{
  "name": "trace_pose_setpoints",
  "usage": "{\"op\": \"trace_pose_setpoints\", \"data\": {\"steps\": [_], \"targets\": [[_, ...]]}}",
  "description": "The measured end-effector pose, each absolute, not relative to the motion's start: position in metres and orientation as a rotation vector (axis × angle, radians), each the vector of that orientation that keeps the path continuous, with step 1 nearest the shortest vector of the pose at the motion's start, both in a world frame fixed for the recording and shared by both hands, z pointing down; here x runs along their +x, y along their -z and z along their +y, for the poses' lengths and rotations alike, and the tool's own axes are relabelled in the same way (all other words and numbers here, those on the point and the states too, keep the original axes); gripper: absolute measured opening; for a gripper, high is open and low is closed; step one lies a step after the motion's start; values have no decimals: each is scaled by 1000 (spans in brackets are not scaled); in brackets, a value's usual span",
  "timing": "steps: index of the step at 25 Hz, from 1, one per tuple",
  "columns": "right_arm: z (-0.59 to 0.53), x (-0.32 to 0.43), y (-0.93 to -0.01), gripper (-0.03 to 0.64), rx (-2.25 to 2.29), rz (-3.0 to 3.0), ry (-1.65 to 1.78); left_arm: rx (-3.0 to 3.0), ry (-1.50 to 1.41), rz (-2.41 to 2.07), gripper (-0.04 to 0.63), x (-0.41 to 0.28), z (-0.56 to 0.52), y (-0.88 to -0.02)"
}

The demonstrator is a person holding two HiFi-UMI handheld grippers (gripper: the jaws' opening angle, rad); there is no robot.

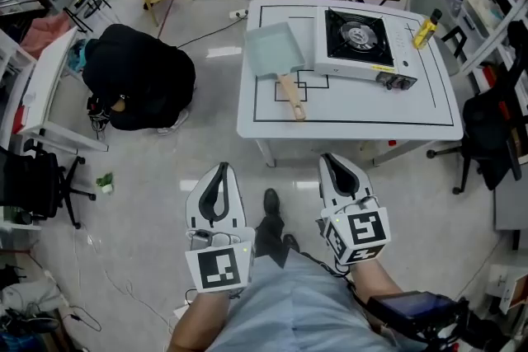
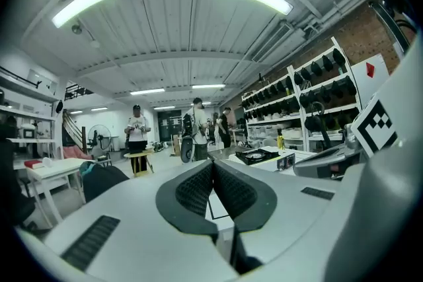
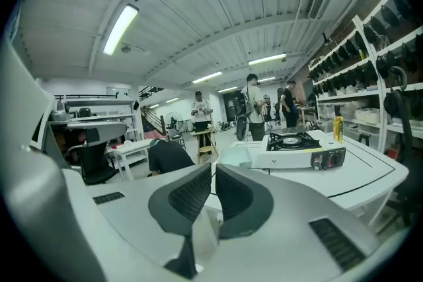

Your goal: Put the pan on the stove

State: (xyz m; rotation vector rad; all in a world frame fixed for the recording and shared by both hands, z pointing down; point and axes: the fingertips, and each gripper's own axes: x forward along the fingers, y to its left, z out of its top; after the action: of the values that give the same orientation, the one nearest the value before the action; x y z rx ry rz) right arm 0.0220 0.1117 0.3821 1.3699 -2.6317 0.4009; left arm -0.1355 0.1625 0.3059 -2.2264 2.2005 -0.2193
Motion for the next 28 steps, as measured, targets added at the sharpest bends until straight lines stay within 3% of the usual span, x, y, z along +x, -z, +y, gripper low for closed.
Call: {"op": "trace_pose_setpoints", "data": {"steps": [9, 28], "targets": [[36, -5, -403, 51, 1384, -2582, -453, -2297, 264, 2199, 18, -163, 80, -331], [-111, -48, -345, 51, 1530, -2631, -320, -2290, 99, 2038, 18, -210, -72, -276]]}}
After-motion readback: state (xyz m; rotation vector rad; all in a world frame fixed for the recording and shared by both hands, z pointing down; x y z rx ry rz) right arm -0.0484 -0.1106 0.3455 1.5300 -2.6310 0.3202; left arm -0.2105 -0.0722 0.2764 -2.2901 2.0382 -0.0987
